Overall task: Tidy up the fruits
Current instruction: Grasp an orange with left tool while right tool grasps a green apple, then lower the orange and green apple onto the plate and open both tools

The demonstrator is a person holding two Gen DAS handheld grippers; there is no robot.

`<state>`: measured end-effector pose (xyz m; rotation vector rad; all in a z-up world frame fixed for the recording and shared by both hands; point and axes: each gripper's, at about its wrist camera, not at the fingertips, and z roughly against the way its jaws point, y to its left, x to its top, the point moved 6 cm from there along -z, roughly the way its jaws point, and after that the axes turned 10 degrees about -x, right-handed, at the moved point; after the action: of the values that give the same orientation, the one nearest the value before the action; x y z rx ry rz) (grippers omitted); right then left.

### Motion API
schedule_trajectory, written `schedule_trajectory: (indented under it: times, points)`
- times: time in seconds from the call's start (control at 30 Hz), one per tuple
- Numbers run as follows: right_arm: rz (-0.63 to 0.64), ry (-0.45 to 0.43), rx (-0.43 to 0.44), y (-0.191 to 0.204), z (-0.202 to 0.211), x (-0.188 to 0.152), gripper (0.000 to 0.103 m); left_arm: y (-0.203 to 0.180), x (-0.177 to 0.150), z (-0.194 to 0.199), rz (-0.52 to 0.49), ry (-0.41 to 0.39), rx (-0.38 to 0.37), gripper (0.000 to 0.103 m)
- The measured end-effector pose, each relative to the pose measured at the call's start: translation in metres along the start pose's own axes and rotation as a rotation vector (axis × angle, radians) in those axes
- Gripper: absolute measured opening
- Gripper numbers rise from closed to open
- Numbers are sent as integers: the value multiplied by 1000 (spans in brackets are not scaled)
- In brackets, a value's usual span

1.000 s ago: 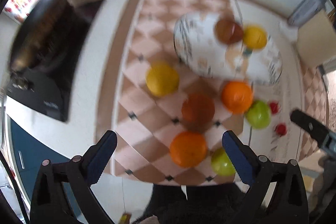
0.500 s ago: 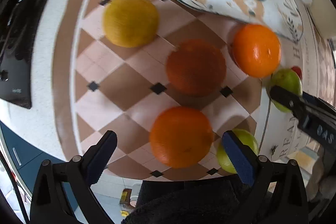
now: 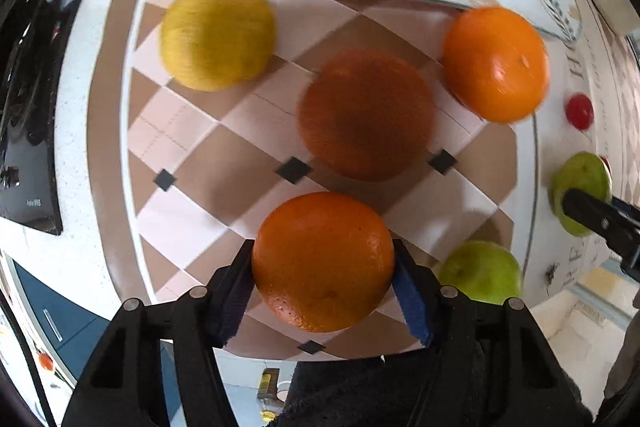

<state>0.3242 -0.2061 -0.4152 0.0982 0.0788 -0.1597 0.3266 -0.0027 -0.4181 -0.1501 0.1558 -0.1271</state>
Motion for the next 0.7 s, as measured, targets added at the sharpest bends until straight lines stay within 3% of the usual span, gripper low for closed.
schedule_trajectory:
  times: [0.17, 0.23, 0.37, 0.5, 0.7]
  points:
    - [28, -24, 2, -1, -1, 1, 70, 10, -2, 2, 28, -17, -15, 62]
    - [46, -50, 11, 12, -2, 6, 62, 15, -4, 4, 37, -27, -19, 62]
    - [79, -77, -43, 24, -1, 9, 62, 27, -16, 15, 54, -50, -21, 62]
    - [53, -95, -13, 18, 13, 13, 61, 33, -16, 40, 68, -88, -32, 62]
    - [12, -202, 55, 19, 65, 41, 61, 28, -9, 114, 100, -209, -143, 62]
